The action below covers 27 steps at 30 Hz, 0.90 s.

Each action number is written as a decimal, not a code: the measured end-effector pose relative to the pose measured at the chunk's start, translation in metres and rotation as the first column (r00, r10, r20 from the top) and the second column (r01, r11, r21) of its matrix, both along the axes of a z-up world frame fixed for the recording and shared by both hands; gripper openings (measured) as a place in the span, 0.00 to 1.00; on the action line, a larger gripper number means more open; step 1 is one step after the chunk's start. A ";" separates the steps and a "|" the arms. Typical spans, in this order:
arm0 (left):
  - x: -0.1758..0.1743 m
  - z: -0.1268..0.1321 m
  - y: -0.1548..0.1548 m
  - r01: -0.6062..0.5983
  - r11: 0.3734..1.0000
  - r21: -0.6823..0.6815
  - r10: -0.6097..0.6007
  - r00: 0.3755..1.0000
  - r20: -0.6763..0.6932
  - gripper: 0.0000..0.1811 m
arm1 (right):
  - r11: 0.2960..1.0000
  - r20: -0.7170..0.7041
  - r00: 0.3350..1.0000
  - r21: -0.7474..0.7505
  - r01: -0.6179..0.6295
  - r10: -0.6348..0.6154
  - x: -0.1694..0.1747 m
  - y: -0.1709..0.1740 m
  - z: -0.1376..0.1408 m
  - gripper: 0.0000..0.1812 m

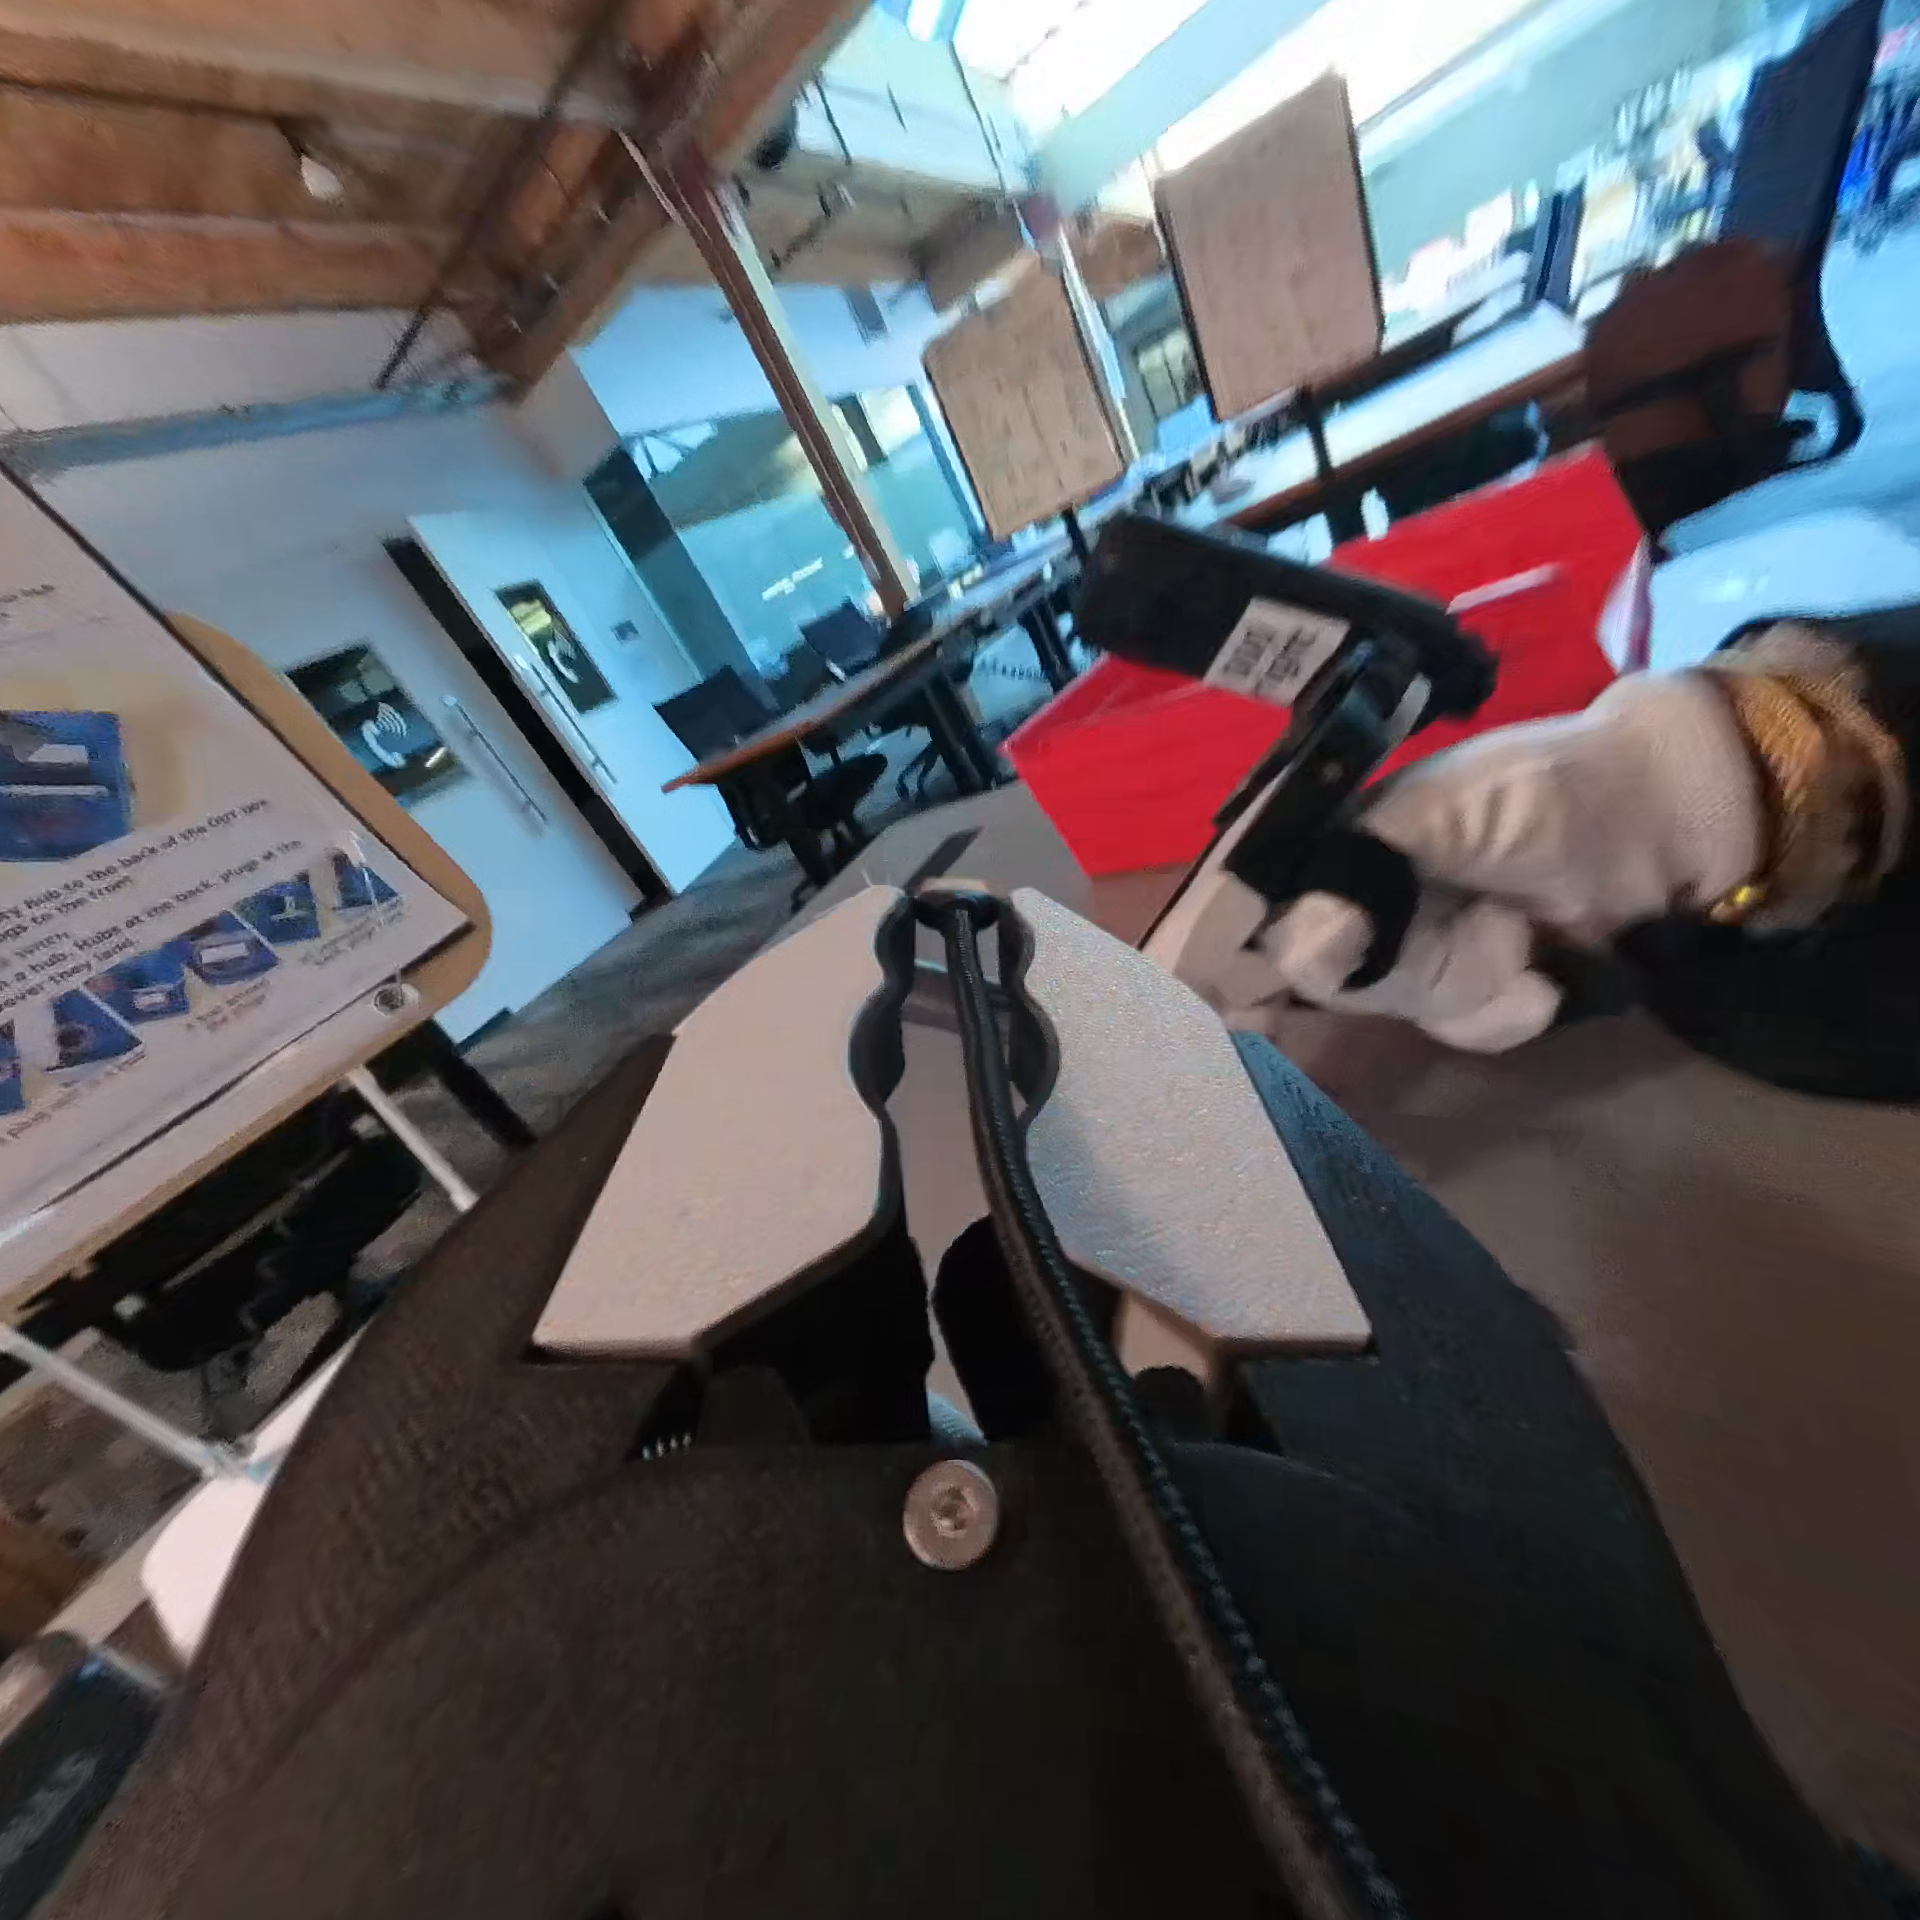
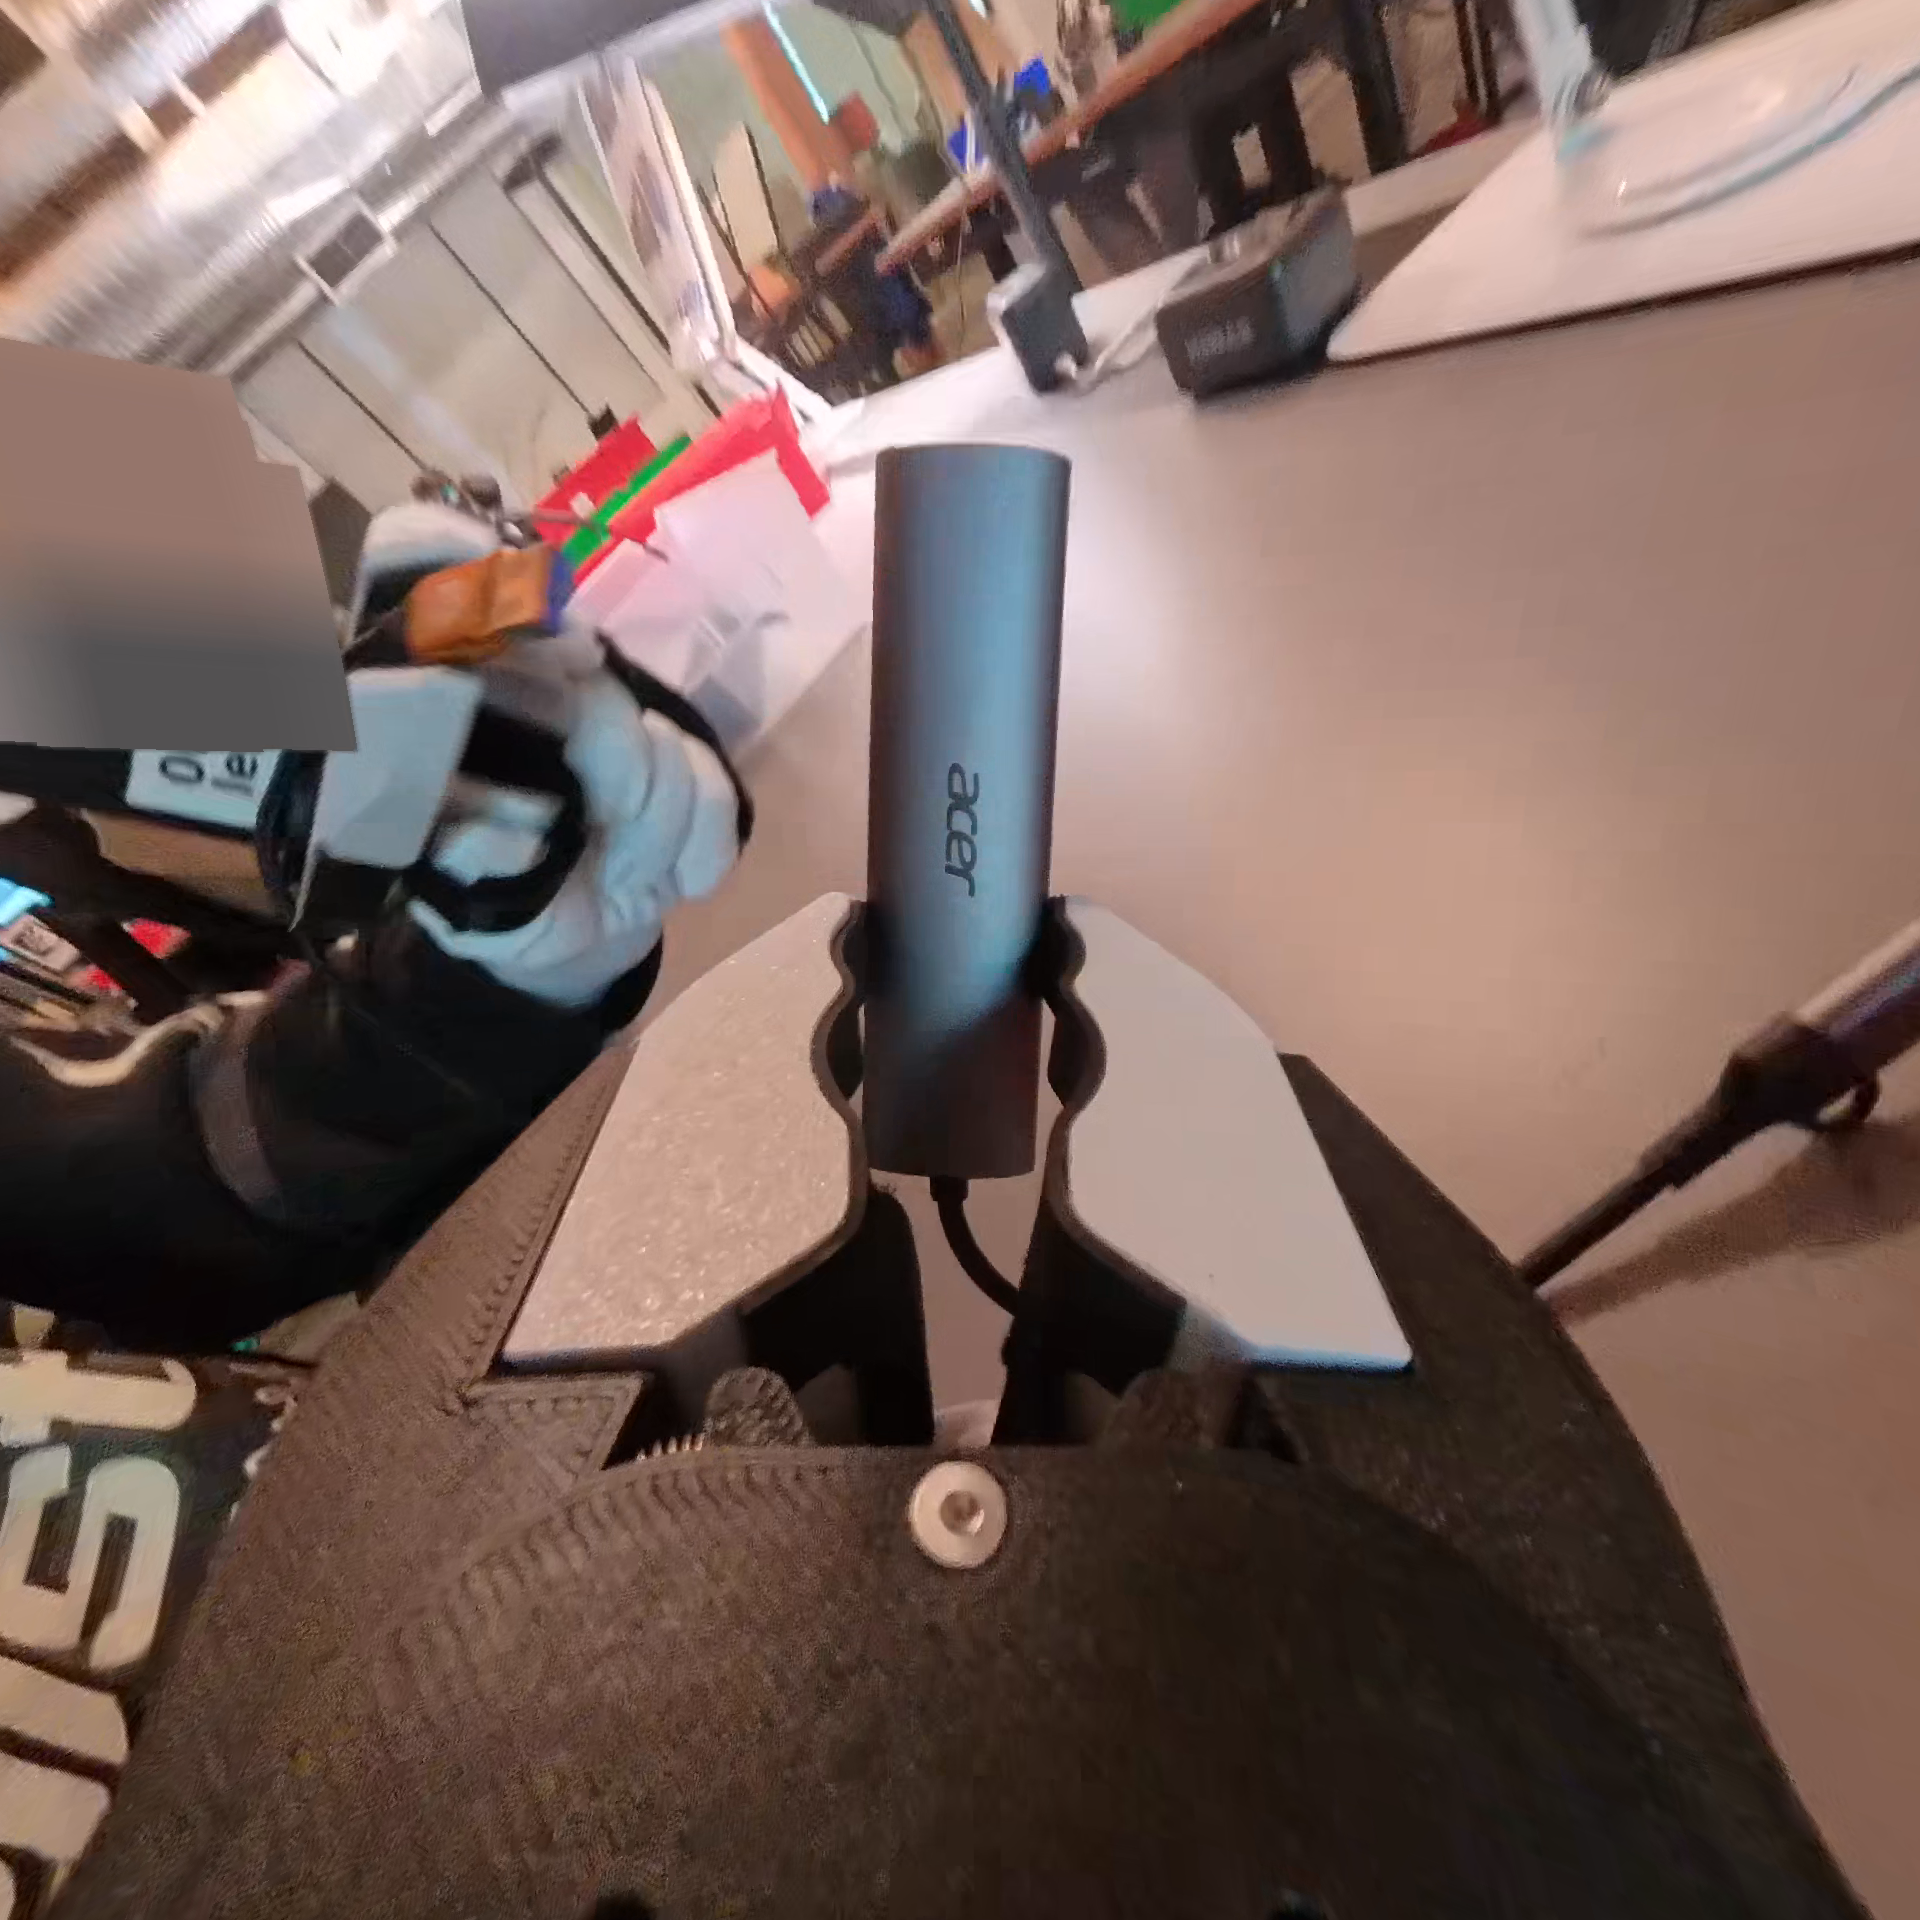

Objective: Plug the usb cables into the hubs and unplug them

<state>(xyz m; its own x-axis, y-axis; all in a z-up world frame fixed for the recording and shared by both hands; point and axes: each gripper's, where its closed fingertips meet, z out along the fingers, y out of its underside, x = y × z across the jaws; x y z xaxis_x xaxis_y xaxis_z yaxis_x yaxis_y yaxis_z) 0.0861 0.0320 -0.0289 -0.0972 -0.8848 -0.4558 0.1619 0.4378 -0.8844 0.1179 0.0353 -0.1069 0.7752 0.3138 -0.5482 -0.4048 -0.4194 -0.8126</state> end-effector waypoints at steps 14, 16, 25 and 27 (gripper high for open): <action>0.014 -0.035 0.000 -0.091 0.975 0.201 0.114 0.988 -0.105 0.08 | 1.000 0.197 0.980 0.013 0.008 -0.011 -0.004 -0.004 -0.004 0.18; 0.014 -0.036 0.002 -0.114 0.964 0.241 0.142 0.984 -0.105 0.08 | 1.000 0.188 0.982 0.011 0.009 -0.011 -0.004 -0.004 -0.005 0.18; 0.016 -0.040 0.002 -0.114 0.962 0.247 0.149 0.981 -0.125 0.08 | 0.999 0.193 0.981 0.027 0.031 -0.036 -0.001 -0.003 -0.003 0.18; 0.017 -0.041 0.001 -0.109 0.970 0.215 0.140 0.981 -0.135 0.08 | 0.999 0.219 0.975 0.030 0.026 -0.032 -0.002 -0.003 -0.004 0.18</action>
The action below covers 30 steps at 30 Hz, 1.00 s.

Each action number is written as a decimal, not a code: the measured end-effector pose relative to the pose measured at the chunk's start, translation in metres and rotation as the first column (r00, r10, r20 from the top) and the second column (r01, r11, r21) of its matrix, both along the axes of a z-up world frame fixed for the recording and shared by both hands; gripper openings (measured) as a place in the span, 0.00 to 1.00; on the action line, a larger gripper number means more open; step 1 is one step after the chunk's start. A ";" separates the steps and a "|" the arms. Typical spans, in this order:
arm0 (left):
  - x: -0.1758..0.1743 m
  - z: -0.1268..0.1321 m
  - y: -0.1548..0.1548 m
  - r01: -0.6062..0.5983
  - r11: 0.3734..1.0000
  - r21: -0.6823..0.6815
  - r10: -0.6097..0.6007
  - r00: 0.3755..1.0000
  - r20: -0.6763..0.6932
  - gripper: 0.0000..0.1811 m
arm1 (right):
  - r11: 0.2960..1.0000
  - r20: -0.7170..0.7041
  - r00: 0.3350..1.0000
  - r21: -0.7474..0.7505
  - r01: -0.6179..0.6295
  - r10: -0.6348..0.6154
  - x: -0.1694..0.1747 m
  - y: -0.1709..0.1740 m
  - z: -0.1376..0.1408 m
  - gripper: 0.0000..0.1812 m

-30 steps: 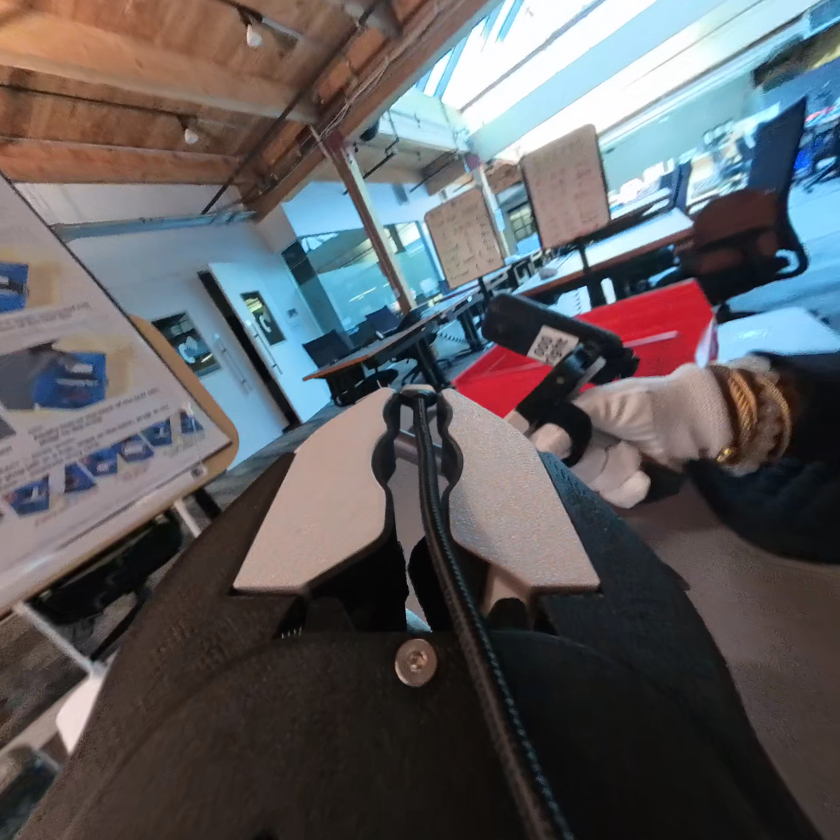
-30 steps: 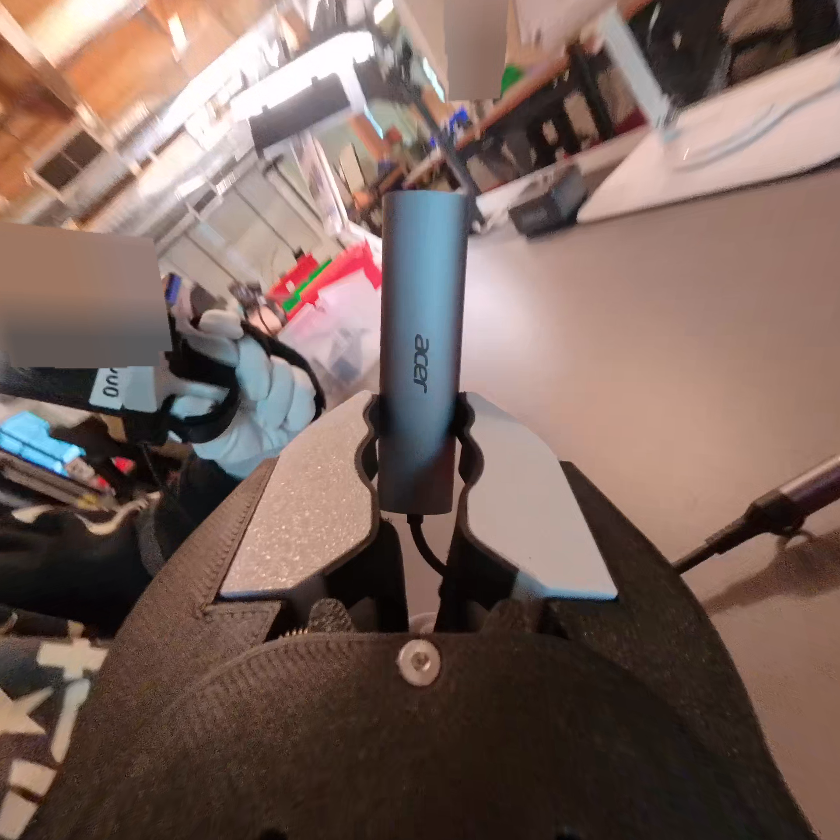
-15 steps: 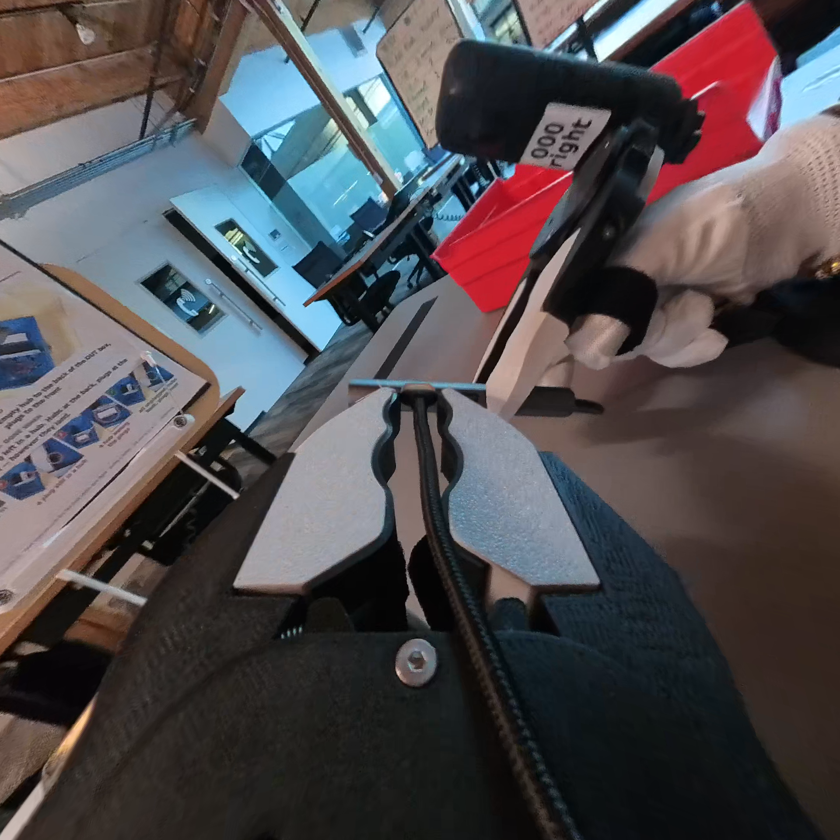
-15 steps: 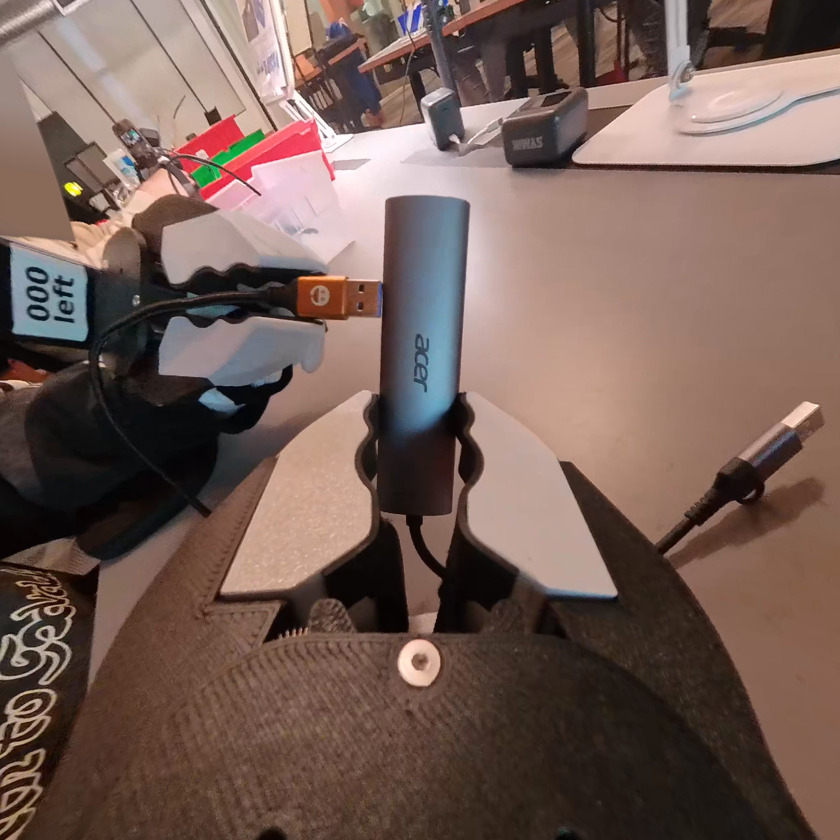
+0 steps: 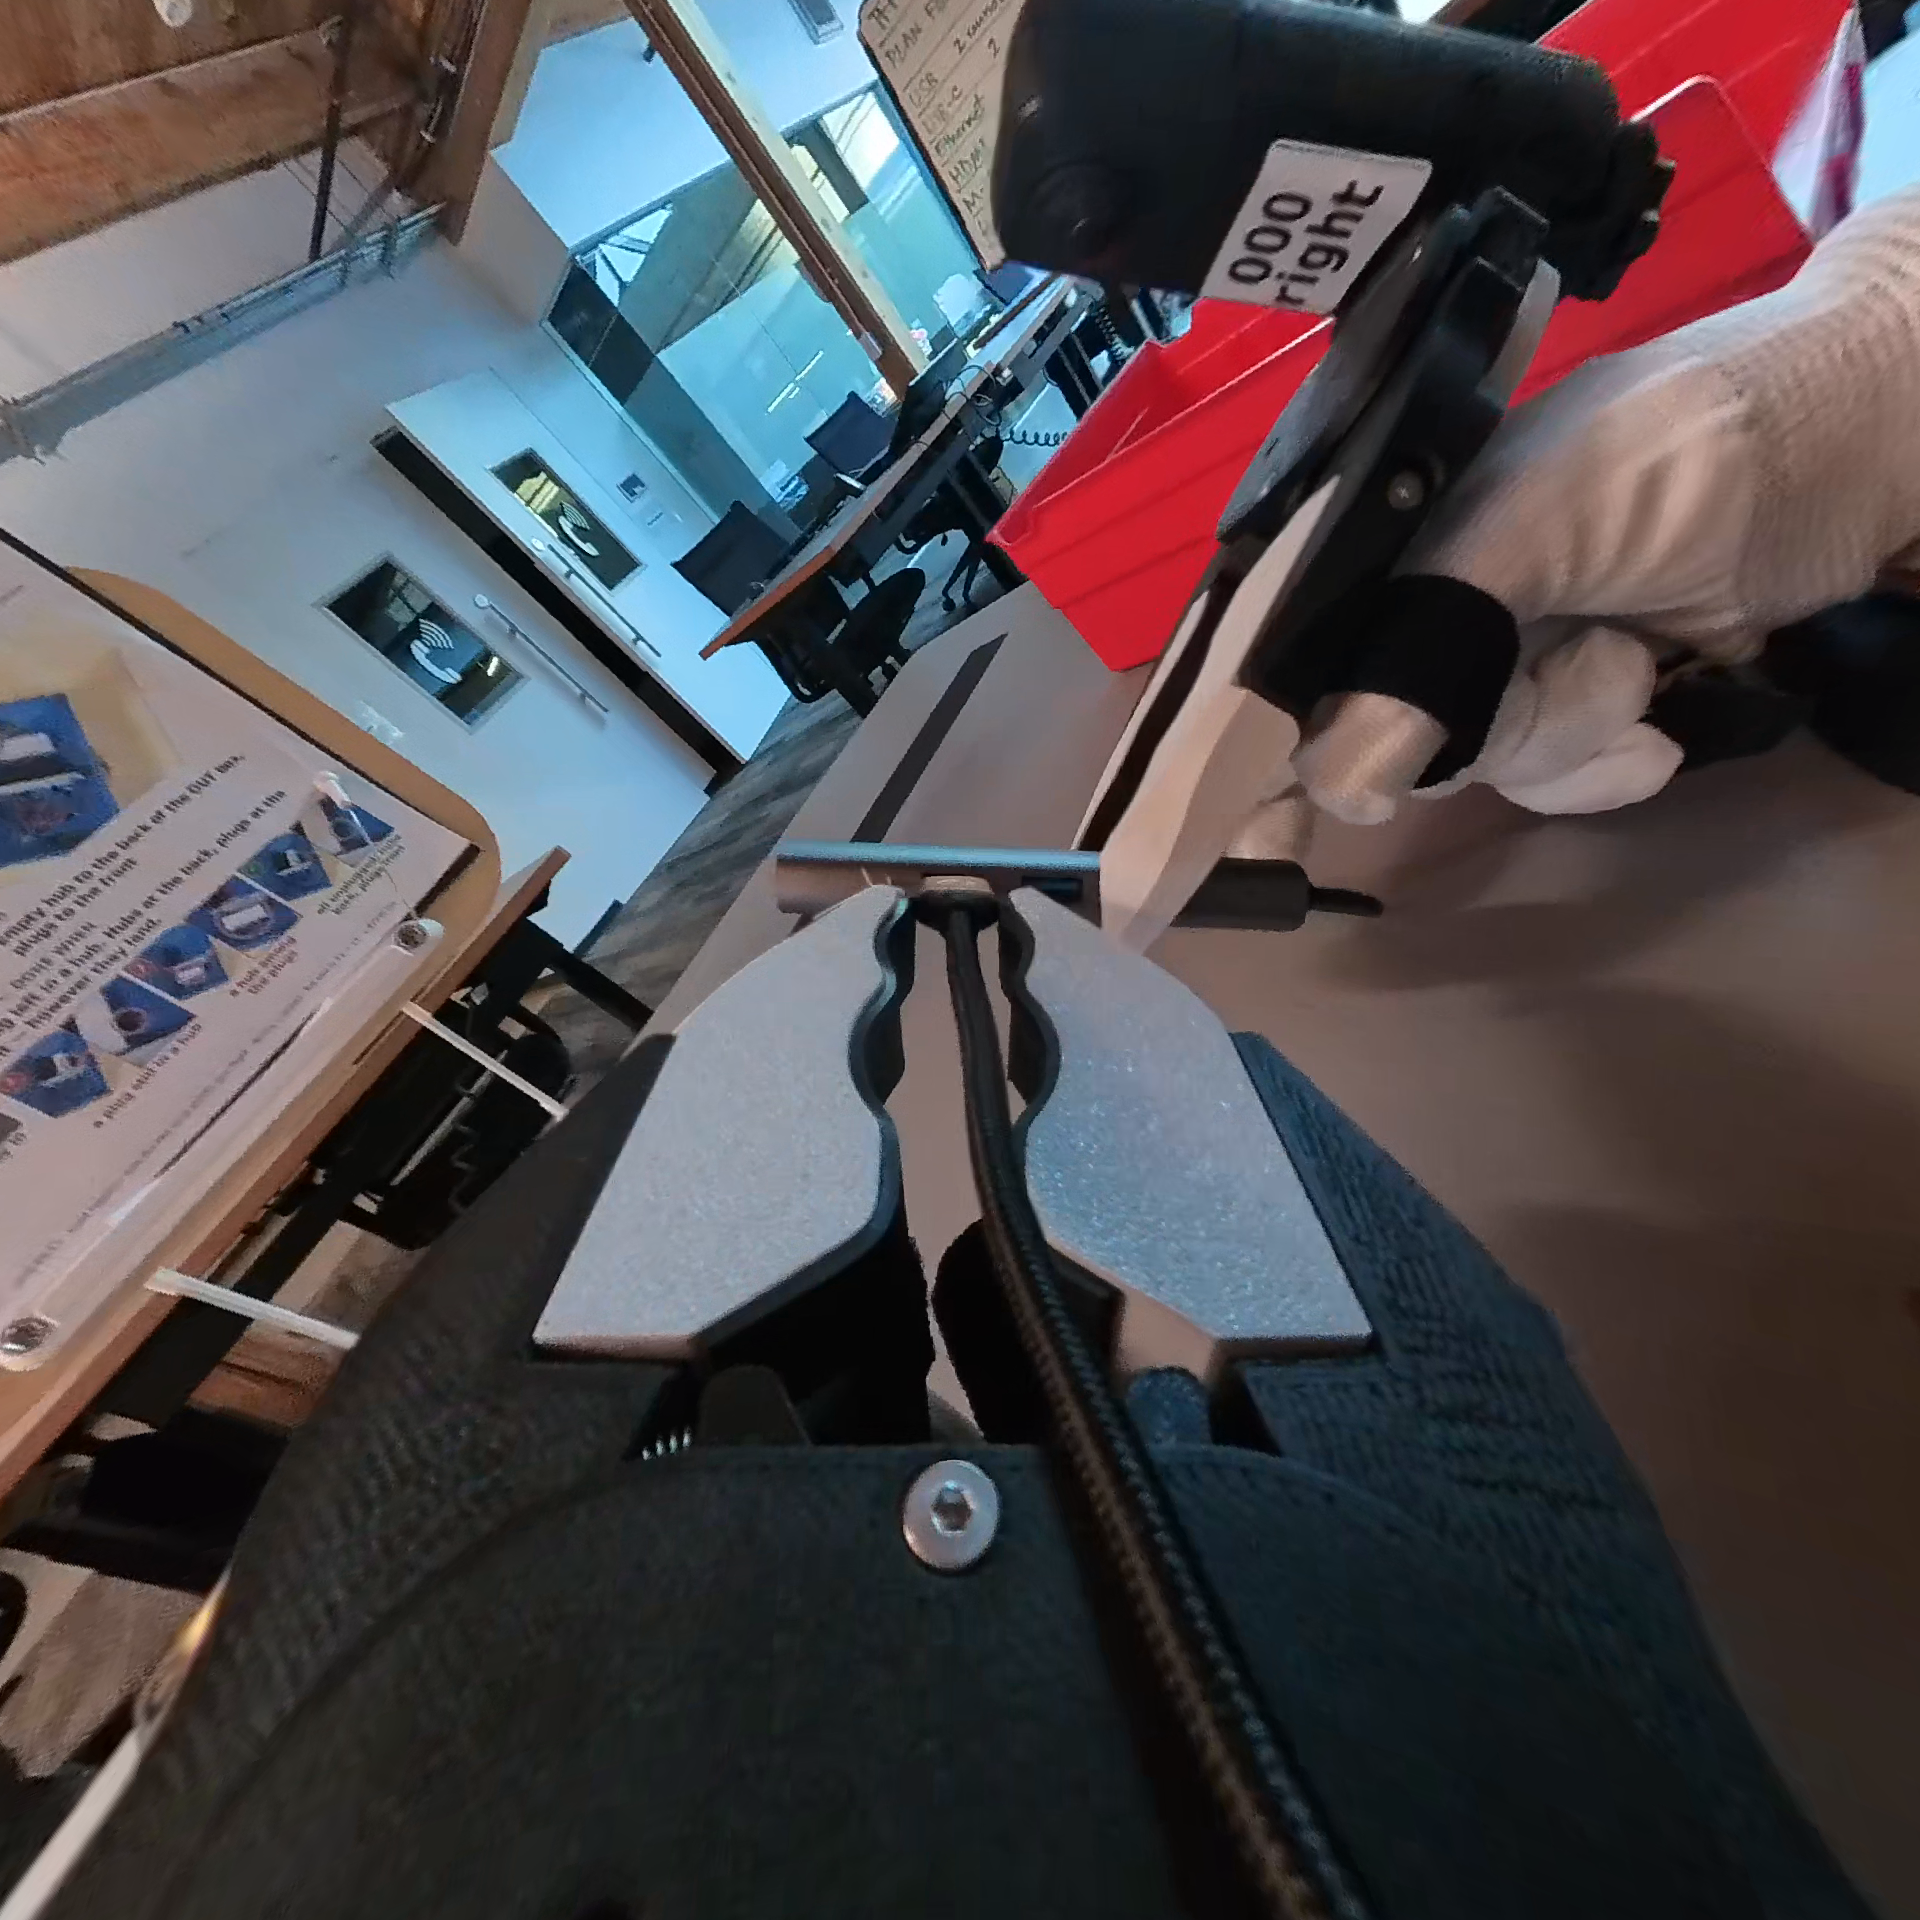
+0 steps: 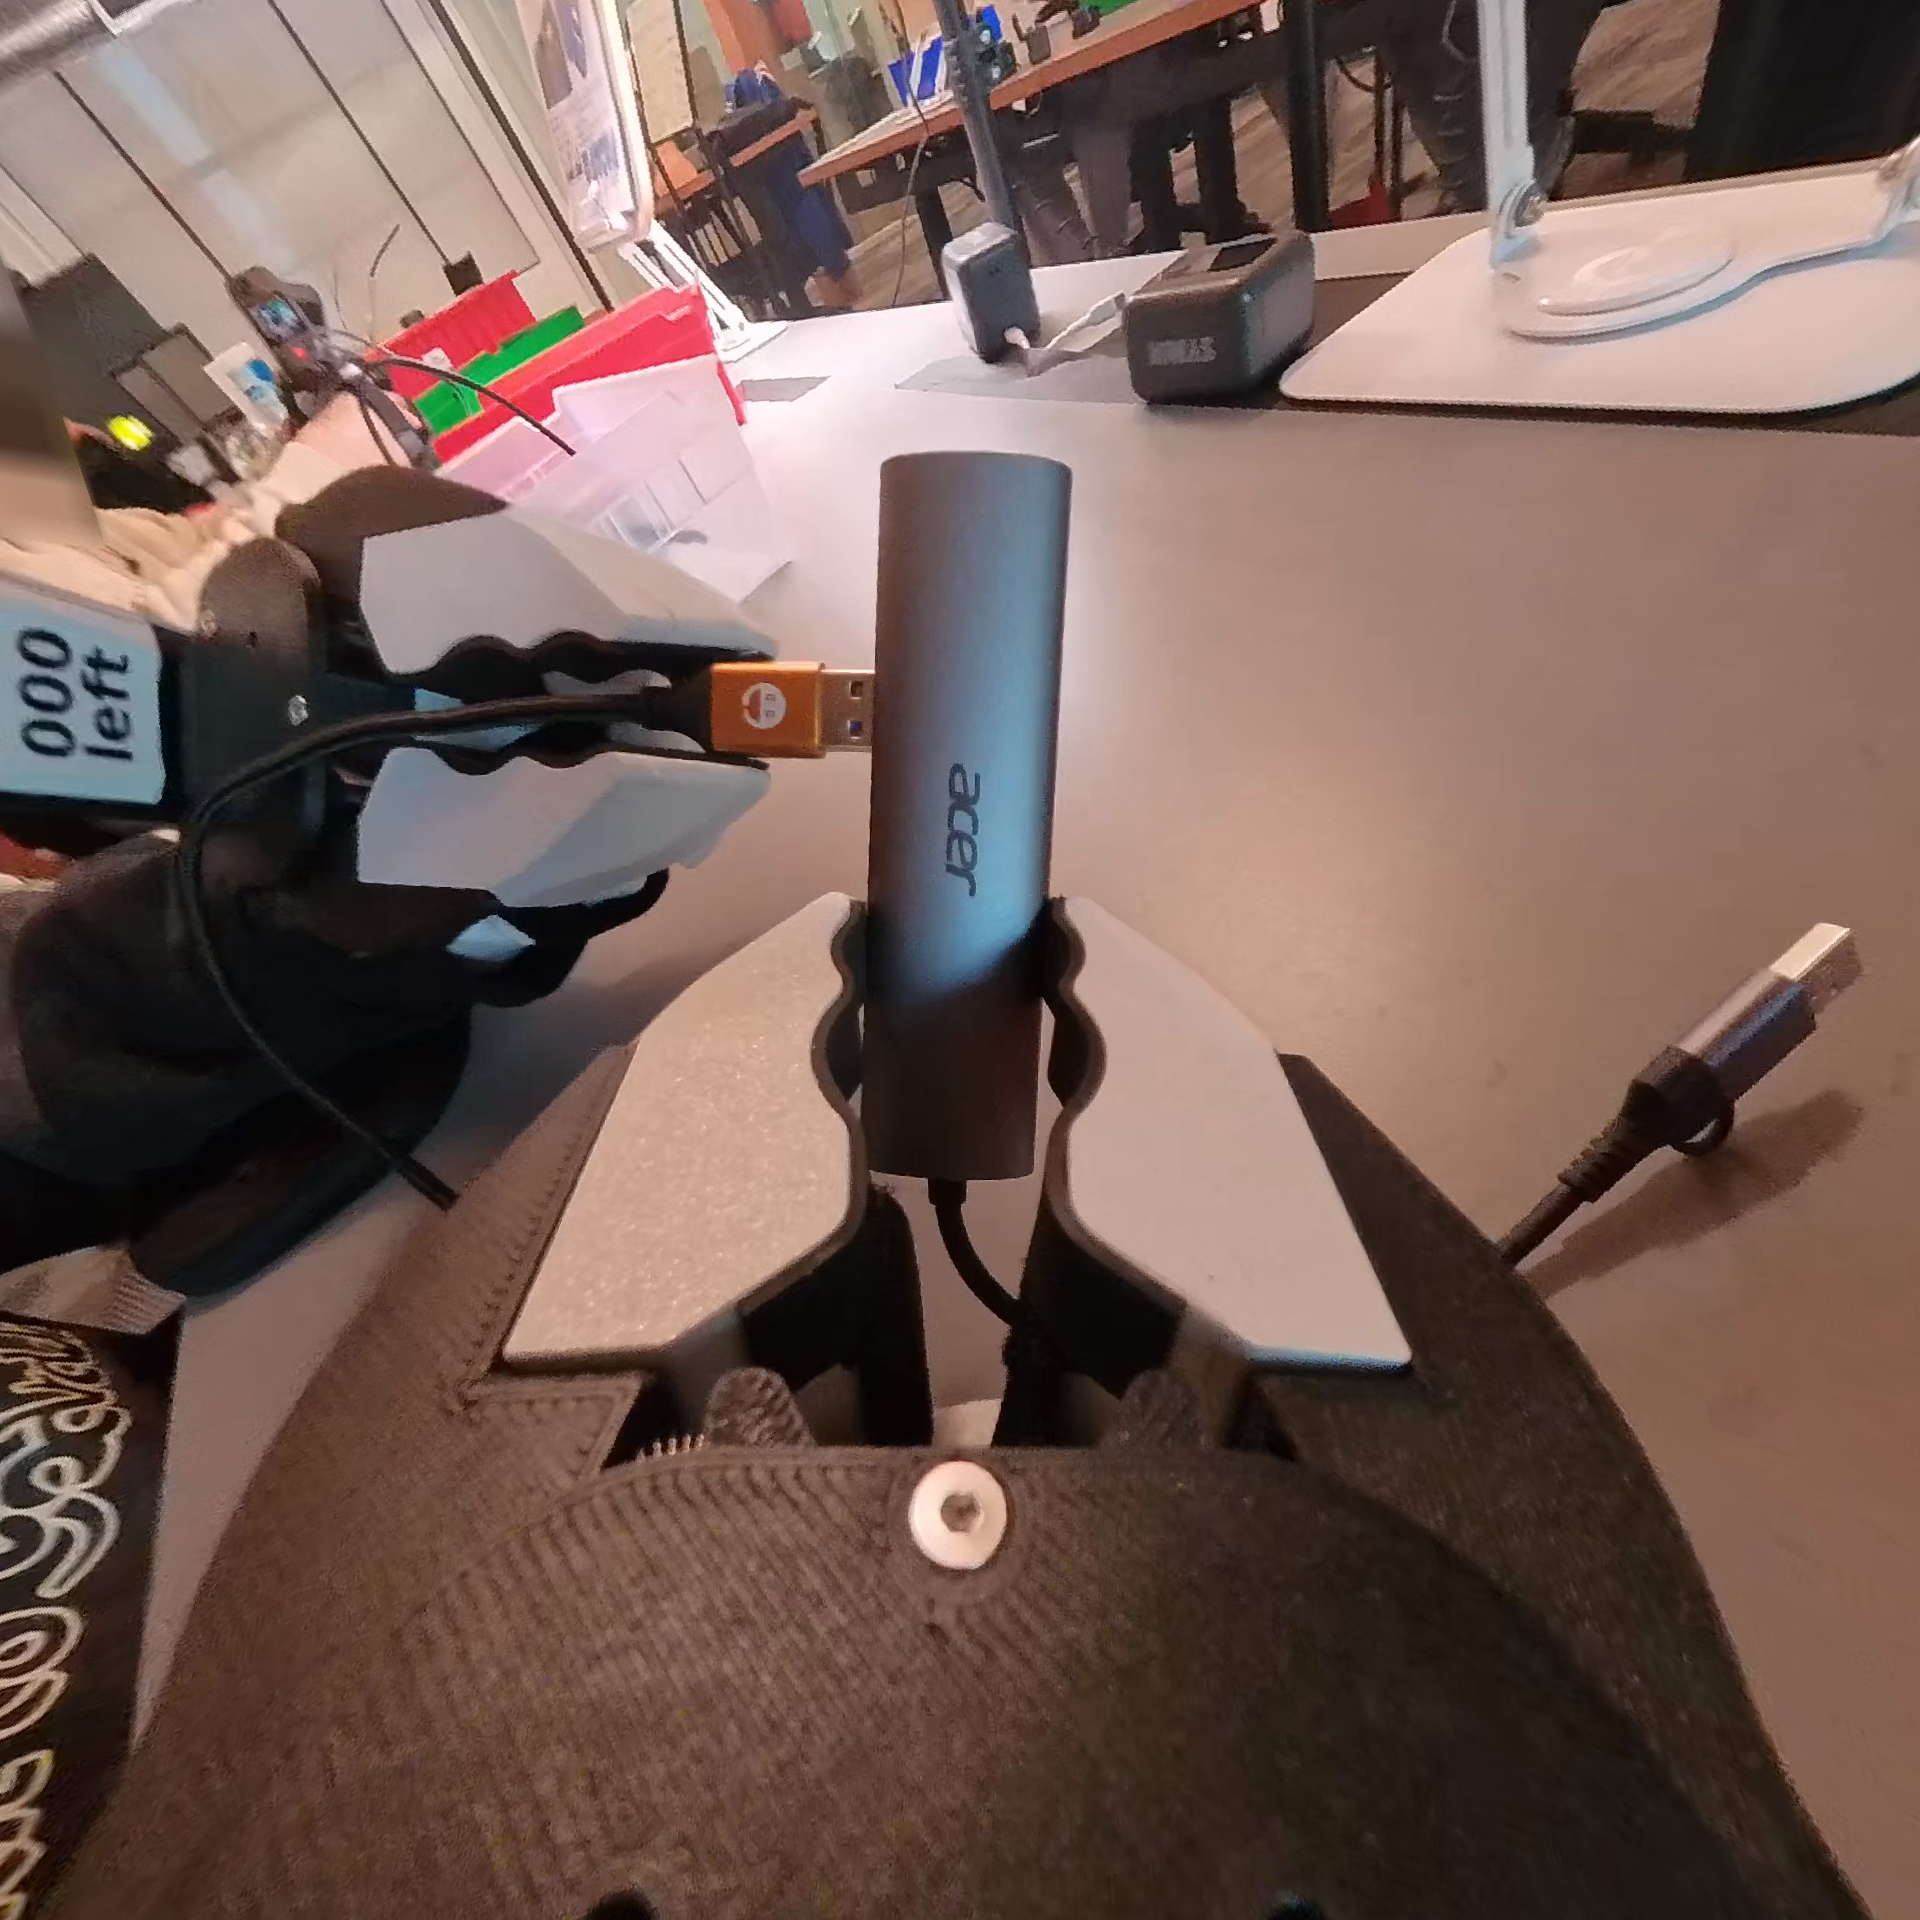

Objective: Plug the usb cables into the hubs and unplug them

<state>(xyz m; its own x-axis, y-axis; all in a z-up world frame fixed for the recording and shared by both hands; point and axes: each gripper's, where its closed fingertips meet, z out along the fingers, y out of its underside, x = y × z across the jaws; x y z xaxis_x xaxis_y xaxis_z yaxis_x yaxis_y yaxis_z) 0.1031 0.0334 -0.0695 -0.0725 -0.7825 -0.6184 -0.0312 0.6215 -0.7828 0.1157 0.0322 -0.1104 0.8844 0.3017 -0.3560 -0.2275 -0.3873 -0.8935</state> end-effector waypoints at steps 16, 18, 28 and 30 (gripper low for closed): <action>-0.001 -0.006 0.009 -0.016 0.992 -0.127 0.006 0.996 -0.086 0.08 | 0.984 0.397 0.910 0.169 0.059 -0.123 0.009 -0.002 0.019 0.19; 0.001 -0.017 0.013 -0.037 0.993 -0.114 0.025 0.995 -0.100 0.08 | 0.978 0.565 0.805 0.188 0.087 -0.180 0.014 -0.002 0.020 0.19; 0.004 -0.024 0.013 -0.070 0.995 -0.073 0.060 0.989 -0.138 0.08 | 0.976 0.744 0.632 0.155 0.150 -0.216 0.024 -0.001 0.008 0.18; 0.006 -0.028 0.013 -0.092 0.995 -0.037 0.085 0.984 -0.154 0.08 | 0.974 0.801 0.558 0.138 0.182 -0.218 0.030 -0.001 0.003 0.18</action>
